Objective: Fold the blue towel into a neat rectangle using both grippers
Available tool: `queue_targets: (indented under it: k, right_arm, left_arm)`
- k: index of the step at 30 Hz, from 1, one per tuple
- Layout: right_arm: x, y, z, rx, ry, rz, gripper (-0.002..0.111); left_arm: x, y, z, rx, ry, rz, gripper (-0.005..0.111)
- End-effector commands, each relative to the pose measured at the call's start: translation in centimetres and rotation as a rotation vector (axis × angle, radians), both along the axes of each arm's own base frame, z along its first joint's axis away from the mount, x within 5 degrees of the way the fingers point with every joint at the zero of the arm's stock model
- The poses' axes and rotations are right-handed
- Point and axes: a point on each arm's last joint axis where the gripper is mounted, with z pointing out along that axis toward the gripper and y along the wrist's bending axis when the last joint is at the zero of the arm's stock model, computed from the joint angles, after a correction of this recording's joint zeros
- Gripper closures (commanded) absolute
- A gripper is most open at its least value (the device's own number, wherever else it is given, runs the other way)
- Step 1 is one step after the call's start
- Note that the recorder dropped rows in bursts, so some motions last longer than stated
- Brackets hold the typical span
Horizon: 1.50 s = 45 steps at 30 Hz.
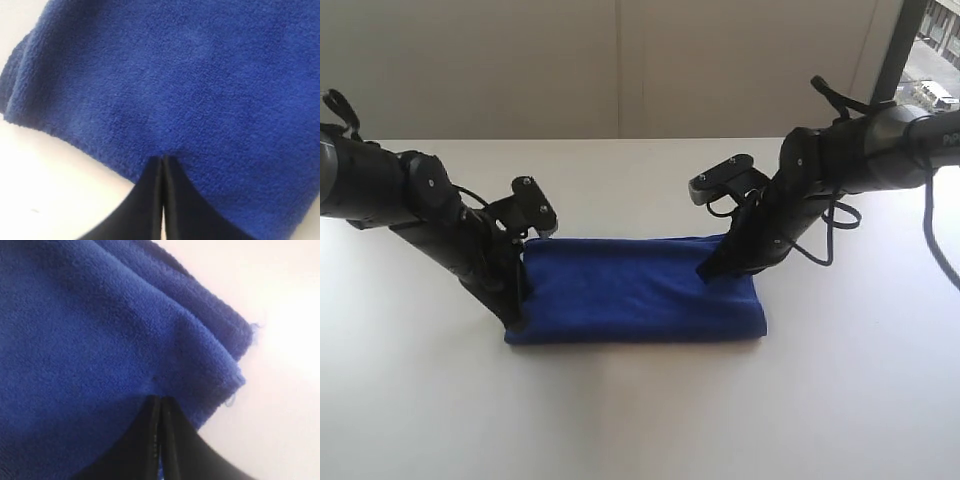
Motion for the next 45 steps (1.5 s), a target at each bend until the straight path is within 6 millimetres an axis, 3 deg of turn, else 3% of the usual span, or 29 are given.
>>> queue_targets:
  k: [1,3,7,13,27,32,38,41,45]
  right_arm:
    - [0.3,0.0,-1.1,0.026,0.019,-0.023,0.108]
    - [0.4,0.0,-1.5,0.025,0.022,-0.024,0.108]
    - [0.4,0.0,-1.6,0.019,0.015,-0.02,0.108]
    - [0.7,-0.1,-1.5,0.019,-0.013,-0.022,0.108]
    - [0.8,-0.3,-1.3,-0.028,-0.04,0.017,0.108]
    - [0.8,-0.2,0.7,0.005,-0.085,-0.005,0.108]
    - [1.2,0.0,4.1,0.04,-0.159,-0.016,0.108]
    - [1.9,0.5,4.5,0.066,-0.114,0.006,0.108]
    - [3.2,0.8,4.1,0.129,-0.07,0.033,0.108]
  left_arm:
    - [0.0,-0.6,3.4,-0.078,-0.041,0.021,0.107]
    - [-0.1,-1.5,3.1,-0.101,-0.036,0.021,0.107]
    - [-0.4,-2.5,0.5,-0.073,0.023,-0.003,0.107]
    - [-0.5,-2.7,-2.8,-0.028,0.121,-0.015,0.107]
    - [-0.7,-2.0,-3.2,0.021,0.154,-0.056,0.107]
    - [-0.7,-2.1,-1.5,-0.001,0.11,-0.054,0.107]
    - [0.1,-2.4,3.6,-0.096,-0.062,-0.012,0.107]
    - [2.1,-2.2,5.1,-0.155,-0.088,0.037,0.107]
    - [5.2,-0.8,4.9,-0.243,0.026,0.112,0.107]
